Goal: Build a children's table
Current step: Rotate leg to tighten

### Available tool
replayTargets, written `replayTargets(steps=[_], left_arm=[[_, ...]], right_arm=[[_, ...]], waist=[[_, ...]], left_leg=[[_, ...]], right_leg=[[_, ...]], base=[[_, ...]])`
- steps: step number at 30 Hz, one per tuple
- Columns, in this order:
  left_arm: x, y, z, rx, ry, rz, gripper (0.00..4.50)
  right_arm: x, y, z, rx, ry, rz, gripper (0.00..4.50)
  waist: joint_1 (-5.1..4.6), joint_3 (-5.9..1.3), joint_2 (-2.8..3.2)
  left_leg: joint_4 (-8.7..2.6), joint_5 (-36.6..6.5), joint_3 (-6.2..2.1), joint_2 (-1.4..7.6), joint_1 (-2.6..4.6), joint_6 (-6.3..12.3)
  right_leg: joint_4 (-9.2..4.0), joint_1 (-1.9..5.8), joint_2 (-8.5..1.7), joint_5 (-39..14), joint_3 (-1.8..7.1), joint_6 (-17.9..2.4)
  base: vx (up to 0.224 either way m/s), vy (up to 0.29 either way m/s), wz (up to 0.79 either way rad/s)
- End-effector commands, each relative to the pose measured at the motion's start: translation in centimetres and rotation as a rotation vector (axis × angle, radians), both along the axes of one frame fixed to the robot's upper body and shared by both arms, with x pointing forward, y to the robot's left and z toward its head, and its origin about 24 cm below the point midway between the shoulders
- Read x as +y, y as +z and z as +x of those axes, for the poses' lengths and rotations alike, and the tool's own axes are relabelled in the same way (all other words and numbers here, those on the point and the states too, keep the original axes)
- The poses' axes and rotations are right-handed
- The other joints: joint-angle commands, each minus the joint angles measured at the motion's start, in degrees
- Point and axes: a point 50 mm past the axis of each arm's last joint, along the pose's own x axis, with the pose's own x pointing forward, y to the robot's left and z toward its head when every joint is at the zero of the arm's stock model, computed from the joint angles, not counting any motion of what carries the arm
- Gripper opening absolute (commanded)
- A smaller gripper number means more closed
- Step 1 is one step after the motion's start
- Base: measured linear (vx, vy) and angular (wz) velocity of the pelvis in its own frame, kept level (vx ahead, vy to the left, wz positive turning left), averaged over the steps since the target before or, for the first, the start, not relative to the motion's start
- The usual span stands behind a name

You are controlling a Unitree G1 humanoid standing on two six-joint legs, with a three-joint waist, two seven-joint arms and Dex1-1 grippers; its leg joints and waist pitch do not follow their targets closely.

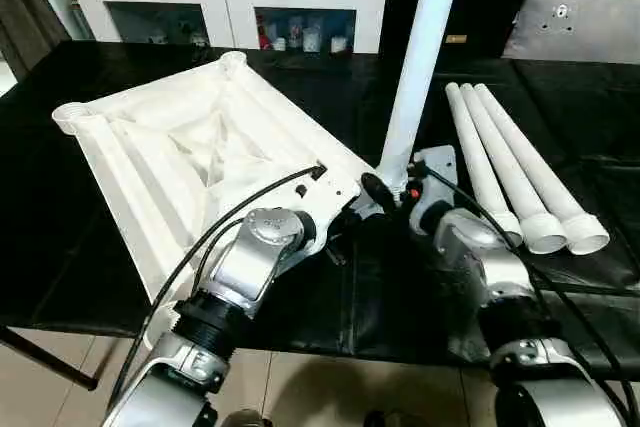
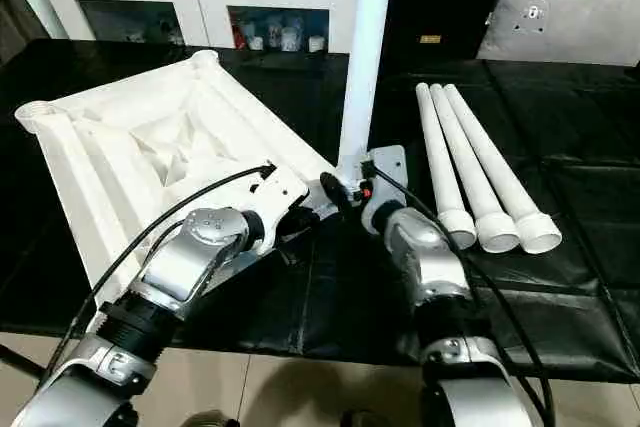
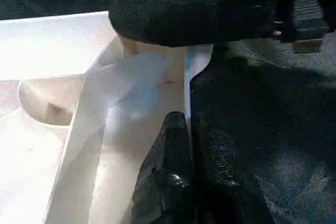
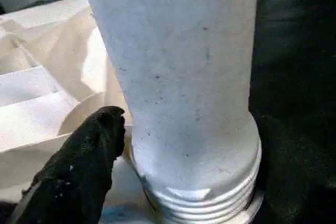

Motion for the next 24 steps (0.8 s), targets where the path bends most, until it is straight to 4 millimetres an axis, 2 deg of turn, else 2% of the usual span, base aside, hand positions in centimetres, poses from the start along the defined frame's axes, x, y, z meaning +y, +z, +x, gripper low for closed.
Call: replayTargets(steps=[1, 4, 7, 9, 10, 12, 15, 18, 24], left_arm=[[-0.7, 2.5, 0.3, -0.124, -0.060, -0.049, 0.00], [0.4, 2.0, 0.2, -0.103, -0.080, -0.033, 0.00], [1.2, 1.8, 0.1, -0.097, -0.124, -0.020, 0.00], [1.7, 1.7, -0.1, -0.105, -0.179, -0.006, 0.00], [2.0, 1.5, -0.3, -0.112, -0.231, 0.019, 0.00], [2.5, 1.2, -0.6, -0.110, -0.300, 0.048, 0.00], [3.1, 0.9, -1.0, -0.098, -0.383, 0.072, 0.00], [3.8, 0.8, -1.6, -0.076, -0.473, 0.097, 0.00], [4.7, 0.8, -2.3, -0.037, -0.593, 0.108, 0.00]], right_arm=[[-0.1, 0.7, -0.1, -0.030, 0.034, 0.026, 4.23], [-2.0, 1.6, -0.5, -0.086, 0.139, -0.051, 4.44], [-3.2, 2.2, -1.2, -0.126, 0.258, -0.115, 4.44], [-3.8, 2.6, -1.8, -0.135, 0.352, -0.140, 4.44], [-4.3, 2.8, -2.3, -0.130, 0.417, -0.160, 4.44], [-4.8, 2.9, -2.7, -0.125, 0.483, -0.207, 4.44], [-5.5, 3.0, -2.9, -0.125, 0.545, -0.271, 4.44], [-5.7, 3.2, -3.0, -0.128, 0.617, -0.302, 4.44], [-5.5, 3.3, -3.6, -0.089, 0.763, -0.315, 4.44]], waist=[[0.33, -4.63, -0.11], [0.46, -4.62, -0.15], [0.81, -4.65, -0.27], [0.98, -4.60, -0.38], [1.02, -4.54, -0.63], [1.10, -4.63, -0.47], [1.15, -4.57, -0.60], [1.79, -4.65, -0.43], [2.66, -4.75, -0.47]], left_leg=[[-3.58, -7.86, 1.20, 0.45, -0.63, 5.19], [-3.48, -7.62, 1.24, 0.42, -0.63, 5.33], [-3.33, -7.10, 1.35, 0.38, -0.66, 5.83], [-3.33, -7.57, 1.33, 0.37, -0.77, 6.24], [-3.38, -7.77, 1.30, 0.37, -0.75, 6.56], [-3.36, -7.85, 1.26, 0.45, -0.64, 6.63], [-3.39, -7.97, 1.40, 0.57, -0.53, 6.24], [-3.44, -8.42, 1.39, 0.81, -0.18, 6.07], [-3.41, -7.80, 1.43, 1.03, -0.24, 5.96]], right_leg=[[-4.58, 5.01, -3.37, -15.23, 1.80, -10.13], [-4.55, 5.11, -3.32, -14.79, 1.77, -10.39], [-4.48, 5.13, -3.34, -14.90, 1.90, -10.07], [-4.61, 5.24, -3.37, -15.94, 1.82, -9.69], [-4.80, 5.21, -3.30, -16.85, 1.76, -9.31], [-4.74, 5.02, -3.39, -17.71, 1.77, -9.16], [-4.84, 4.85, -3.36, -18.93, 1.79, -9.25], [-4.70, 4.52, -3.39, -19.13, 1.86, -9.62], [-4.12, 4.67, -3.46, -16.12, 1.98, -10.92]], base=[[0.000, 0.000, 0.00], [0.000, 0.000, 0.00], [0.000, 0.000, 0.00], [0.000, 0.000, 0.00], [0.000, 0.000, 0.00], [0.000, 0.000, 0.00], [0.000, 0.000, 0.00], [0.000, 0.000, 0.00], [0.000, 0.000, 0.00]])
